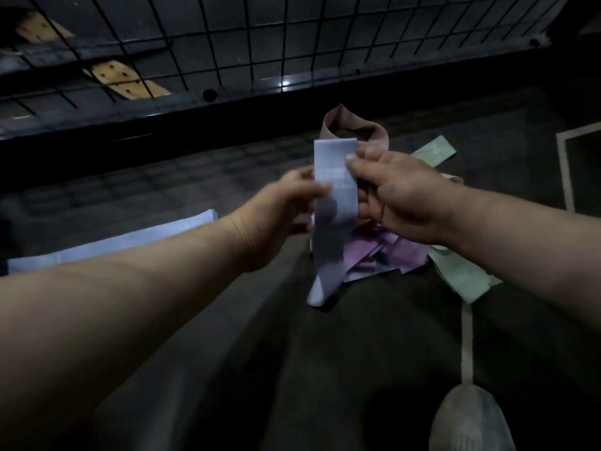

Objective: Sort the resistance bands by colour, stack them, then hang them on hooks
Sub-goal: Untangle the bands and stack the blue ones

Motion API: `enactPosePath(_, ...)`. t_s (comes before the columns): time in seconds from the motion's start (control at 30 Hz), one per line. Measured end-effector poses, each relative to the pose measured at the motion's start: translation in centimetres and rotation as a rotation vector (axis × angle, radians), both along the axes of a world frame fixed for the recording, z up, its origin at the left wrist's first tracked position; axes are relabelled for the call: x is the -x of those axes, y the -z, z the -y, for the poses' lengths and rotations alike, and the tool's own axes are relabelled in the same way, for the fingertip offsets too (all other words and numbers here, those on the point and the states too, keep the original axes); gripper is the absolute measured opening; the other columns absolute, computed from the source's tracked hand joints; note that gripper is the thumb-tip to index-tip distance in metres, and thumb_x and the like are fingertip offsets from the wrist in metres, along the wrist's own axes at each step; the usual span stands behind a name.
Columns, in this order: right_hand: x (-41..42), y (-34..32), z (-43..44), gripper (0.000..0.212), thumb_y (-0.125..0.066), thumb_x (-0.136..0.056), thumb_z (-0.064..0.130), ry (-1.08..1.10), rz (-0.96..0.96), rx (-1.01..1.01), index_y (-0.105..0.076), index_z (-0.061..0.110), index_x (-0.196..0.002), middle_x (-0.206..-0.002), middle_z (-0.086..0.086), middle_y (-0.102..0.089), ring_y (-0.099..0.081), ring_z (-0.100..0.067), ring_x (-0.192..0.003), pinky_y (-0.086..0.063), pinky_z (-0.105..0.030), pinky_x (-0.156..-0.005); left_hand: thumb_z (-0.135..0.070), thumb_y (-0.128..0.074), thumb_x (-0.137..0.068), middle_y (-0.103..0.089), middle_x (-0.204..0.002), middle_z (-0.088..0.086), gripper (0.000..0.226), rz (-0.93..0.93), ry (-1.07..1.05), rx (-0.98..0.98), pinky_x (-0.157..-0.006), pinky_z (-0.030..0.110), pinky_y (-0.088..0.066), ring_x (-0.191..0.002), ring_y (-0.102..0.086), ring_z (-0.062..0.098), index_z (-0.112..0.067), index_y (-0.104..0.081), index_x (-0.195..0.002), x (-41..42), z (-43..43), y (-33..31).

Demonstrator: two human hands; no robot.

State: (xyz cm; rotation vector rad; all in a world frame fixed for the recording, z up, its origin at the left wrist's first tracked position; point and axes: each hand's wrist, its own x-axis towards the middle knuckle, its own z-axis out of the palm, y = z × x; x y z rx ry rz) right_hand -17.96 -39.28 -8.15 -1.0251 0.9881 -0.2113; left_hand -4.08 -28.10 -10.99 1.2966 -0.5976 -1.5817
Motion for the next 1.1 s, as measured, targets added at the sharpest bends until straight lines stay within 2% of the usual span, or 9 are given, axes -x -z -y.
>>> enactPosePath(0.1,-0.9,0.3,-1.1,0.039,-0.055,-0.097,0.032,-0.182,-0.067,0.096,-0.055,0.002,-0.122,-0.111,-0.039,-0.054,-0.048,-0.039,-0.099,-0.037,-0.056,-0.085,-0.034,-0.057,-0.097,-0.072,-0.105,0.015,0.03,0.201,-0.074,0.008,-0.077,0.036,-0.051,-0.089,-0.065,0.024,-0.01,-0.069,-0.112,-2.3,0.8,-1.7)
enactPosePath(0.23,-2.0,0.5,-2.6,0.031,-0.049,-0.103,0.023,-0.291,-0.094,0.196,-0.054,-0.002,-0.12,-0.11,-0.029,-0.063,-0.065,-0.034,-0.099,-0.052,-0.057,-0.094,-0.028,-0.059,-0.098,-0.07,-0.075,0.002,0.02,0.529,-0.173,0.013,-0.059,0.03,-0.048,-0.065,-0.06,0.012,-0.017,-0.073,-0.09,-4.4,0.9,-2.0)
enactPosePath(0.33,-2.5,1.0,-3.4,0.03,-0.053,-0.101,0.028,-0.401,-0.127,0.268,-0.059,0.0,-0.111,-0.104,-0.032,-0.063,-0.066,-0.04,-0.098,-0.052,-0.059,-0.089,-0.041,-0.057,-0.097,-0.07,-0.078,-0.003,0.028,0.557,-0.127,-0.054,-0.058,0.028,-0.049,-0.065,-0.06,0.011,-0.017,-0.071,-0.095,-5.9,0.1,-2.2)
enactPosePath(0.4,-3.1,1.1,-3.6,0.023,-0.052,-0.102,0.027,-0.381,-0.127,0.307,-0.061,0.006,-0.101,-0.082,-0.021,-0.061,-0.061,-0.026,-0.076,-0.054,-0.043,-0.069,-0.05,-0.057,-0.094,-0.072,-0.085,0.005,0.041,0.551,0.024,-0.128,-0.061,0.029,-0.051,-0.07,-0.063,0.013,-0.013,-0.071,-0.098,-6.7,-0.7,-2.1)
enactPosePath(0.5,-4.4,0.9,-4.0,0.018,-0.051,-0.103,0.023,-0.301,-0.083,0.227,-0.06,0.007,-0.104,-0.076,-0.004,-0.064,-0.063,-0.012,-0.069,-0.053,-0.026,-0.057,-0.031,-0.067,-0.092,-0.068,-0.077,0.011,0.027,0.56,0.133,-0.078,-0.058,0.028,-0.049,-0.063,-0.062,0.011,-0.004,-0.07,-0.094,-7.1,-1.8,-1.9)
enactPosePath(0.63,-5.2,0.6,-3.7,0.017,-0.055,-0.1,0.025,-0.431,-0.053,0.124,-0.061,0.01,-0.095,-0.078,-0.004,-0.068,-0.066,-0.015,-0.072,-0.054,-0.029,-0.062,-0.018,-0.064,-0.095,-0.067,-0.077,0.006,0.013,0.585,-0.063,-0.056,-0.055,0.026,-0.051,-0.062,-0.063,0.011,-0.005,-0.067,-0.097,-8.8,-1.7,-3.0)
enactPosePath(0.73,-4.5,0.6,-3.4,0.017,-0.065,-0.093,0.014,-0.653,-0.116,0.169,-0.063,0.004,-0.106,-0.085,-0.008,-0.074,-0.071,-0.016,-0.079,-0.056,-0.024,-0.066,-0.018,-0.062,-0.096,-0.065,-0.085,0.007,0.012,0.508,-0.318,-0.092,-0.059,0.023,-0.055,-0.072,-0.063,0.014,-0.008,-0.066,-0.102,-12.1,-2.4,-4.2)
enactPosePath(0.83,-4.0,0.9,-3.5,0.023,-0.071,-0.084,0.011,-0.631,-0.144,0.131,-0.064,0.004,-0.105,-0.081,-0.009,-0.071,-0.065,-0.017,-0.075,-0.053,-0.023,-0.064,-0.016,-0.062,-0.096,-0.065,-0.091,0.012,0.016,0.495,-0.453,-0.132,-0.063,0.025,-0.056,-0.077,-0.063,0.018,-0.004,-0.066,-0.105,-15.0,-4.9,-4.1)
enactPosePath(1.1,-5.8,0.9,-4.6,0.015,-0.064,-0.09,0.025,-0.758,-0.323,0.093,-0.065,0.011,-0.095,-0.082,-0.003,-0.067,-0.065,-0.01,-0.073,-0.058,-0.027,-0.069,-0.016,-0.058,-0.097,-0.062,-0.051,-0.003,0.014,0.318,-0.705,-0.319,-0.046,0.018,-0.048,-0.045,-0.06,0.006,-0.013,-0.059,-0.084,-17.9,-15.3,1.0)
